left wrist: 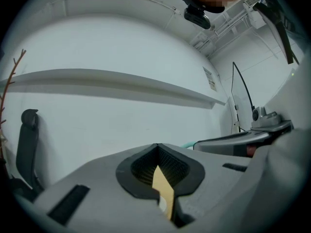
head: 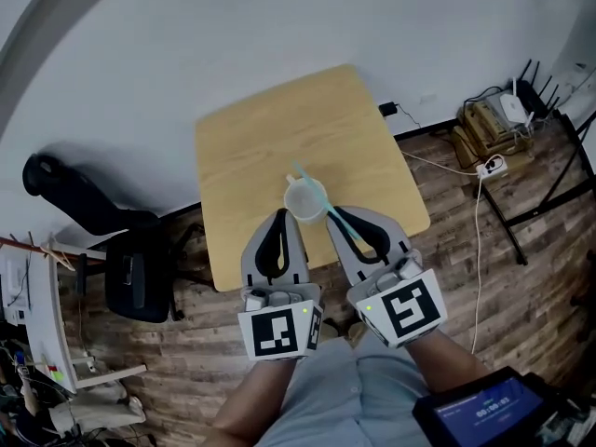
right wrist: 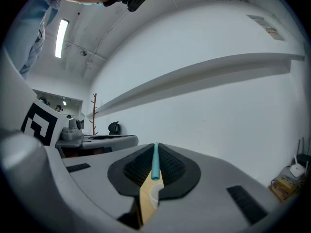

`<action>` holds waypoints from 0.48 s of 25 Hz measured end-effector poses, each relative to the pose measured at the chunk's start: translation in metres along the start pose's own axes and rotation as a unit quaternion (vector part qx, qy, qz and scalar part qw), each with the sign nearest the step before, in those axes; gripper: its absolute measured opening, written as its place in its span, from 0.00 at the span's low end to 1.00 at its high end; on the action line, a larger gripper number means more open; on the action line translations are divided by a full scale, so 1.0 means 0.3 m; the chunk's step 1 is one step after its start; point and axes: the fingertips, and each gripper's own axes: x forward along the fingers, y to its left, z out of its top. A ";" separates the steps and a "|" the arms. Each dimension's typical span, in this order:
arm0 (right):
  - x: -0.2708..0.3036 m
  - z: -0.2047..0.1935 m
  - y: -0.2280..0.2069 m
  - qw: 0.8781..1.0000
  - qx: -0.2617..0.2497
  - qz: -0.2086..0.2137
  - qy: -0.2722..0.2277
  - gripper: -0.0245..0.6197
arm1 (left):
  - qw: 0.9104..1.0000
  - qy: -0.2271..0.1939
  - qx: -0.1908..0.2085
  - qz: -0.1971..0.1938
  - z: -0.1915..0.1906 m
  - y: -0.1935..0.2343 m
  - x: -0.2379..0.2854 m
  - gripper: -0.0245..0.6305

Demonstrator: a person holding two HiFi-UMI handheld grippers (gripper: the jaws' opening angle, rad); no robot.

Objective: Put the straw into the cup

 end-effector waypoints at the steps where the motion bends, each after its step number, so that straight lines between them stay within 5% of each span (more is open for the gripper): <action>1: 0.008 0.003 -0.001 1.000 -0.001 0.004 0.002 0.07 | 1.000 0.000 -0.001 0.004 0.003 0.007 0.006 0.03; 12: 0.047 -0.113 0.009 0.999 0.031 0.015 0.036 0.07 | 0.999 0.034 -0.015 0.019 -0.098 0.054 0.040 0.03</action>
